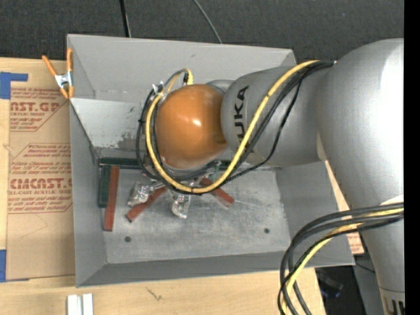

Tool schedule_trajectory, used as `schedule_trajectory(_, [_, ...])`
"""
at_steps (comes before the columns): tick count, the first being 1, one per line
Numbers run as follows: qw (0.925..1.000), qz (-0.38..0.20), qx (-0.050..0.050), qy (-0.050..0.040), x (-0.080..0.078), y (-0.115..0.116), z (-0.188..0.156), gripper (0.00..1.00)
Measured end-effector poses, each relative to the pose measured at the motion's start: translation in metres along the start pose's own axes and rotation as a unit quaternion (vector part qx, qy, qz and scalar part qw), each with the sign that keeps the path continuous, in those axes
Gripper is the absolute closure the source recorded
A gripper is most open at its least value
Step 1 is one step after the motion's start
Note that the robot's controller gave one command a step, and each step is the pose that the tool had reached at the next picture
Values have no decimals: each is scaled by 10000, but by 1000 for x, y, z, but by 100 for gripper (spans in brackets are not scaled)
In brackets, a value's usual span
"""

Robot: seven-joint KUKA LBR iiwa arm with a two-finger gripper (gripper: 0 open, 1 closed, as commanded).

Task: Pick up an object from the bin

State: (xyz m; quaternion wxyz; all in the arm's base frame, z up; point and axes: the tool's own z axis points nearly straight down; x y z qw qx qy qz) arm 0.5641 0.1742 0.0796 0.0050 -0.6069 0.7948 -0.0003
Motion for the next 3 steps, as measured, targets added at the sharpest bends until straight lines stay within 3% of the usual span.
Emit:
schedule_trajectory(1, [10000, -5, -32, 7, 0, 2, 2, 100])
schedule_trajectory(2, [10000, -4, -32, 6, 0, 2, 2, 100])
schedule_trajectory(3, [9995, -318, -36, 16, -1, 9, -109, 100])
